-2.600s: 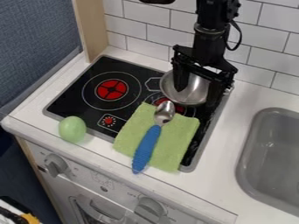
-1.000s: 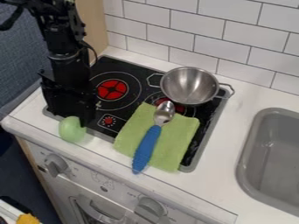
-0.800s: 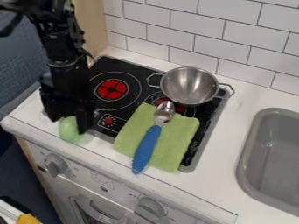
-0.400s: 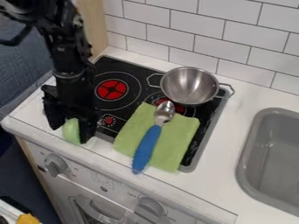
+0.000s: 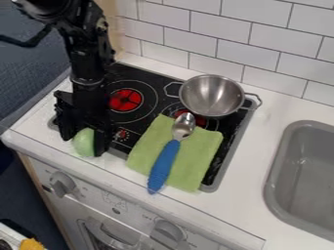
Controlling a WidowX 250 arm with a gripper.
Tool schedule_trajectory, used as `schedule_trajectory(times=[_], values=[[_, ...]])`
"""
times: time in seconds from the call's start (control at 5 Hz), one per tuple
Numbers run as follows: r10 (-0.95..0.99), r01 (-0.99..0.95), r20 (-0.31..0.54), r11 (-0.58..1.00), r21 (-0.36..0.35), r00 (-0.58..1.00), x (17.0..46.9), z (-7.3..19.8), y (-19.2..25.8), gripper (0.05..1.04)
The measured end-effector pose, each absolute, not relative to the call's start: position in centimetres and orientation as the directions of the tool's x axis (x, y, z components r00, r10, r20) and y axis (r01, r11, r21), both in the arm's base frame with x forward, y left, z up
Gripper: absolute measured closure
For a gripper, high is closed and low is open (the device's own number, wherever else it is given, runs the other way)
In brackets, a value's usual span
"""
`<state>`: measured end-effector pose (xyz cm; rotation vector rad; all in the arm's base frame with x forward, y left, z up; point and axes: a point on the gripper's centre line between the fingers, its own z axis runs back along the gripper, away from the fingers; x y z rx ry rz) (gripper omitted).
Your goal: Put the green object in the silver pot
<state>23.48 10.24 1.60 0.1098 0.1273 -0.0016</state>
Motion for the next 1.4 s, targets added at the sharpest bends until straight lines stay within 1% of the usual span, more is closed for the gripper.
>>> schedule_trajectory(times=[0.2,0.4,0.6,0.8,1.0,1.2,1.4], values=[[0.003,0.013,-0.143,0.994,0.111,0.990,23.5,1.9,9.9,0.215],[-0.007,0.019,-0.139,0.996,0.086,0.990,23.3,3.3,9.3,0.323],[-0.010,0.018,-0.095,0.997,0.081,0.995,24.2,5.7,9.3,0.331],[-0.007,0.012,-0.070,0.997,0.071,0.997,25.4,7.0,8.9,0.332],[-0.048,0.050,-0.030,0.996,0.067,0.998,27.8,8.4,6.9,0.333],[-0.122,0.122,-0.007,0.991,0.050,0.993,31.0,9.1,3.4,0.333],[-0.167,0.166,0.023,0.985,0.051,0.986,33.6,9.9,0.7,0.333]])
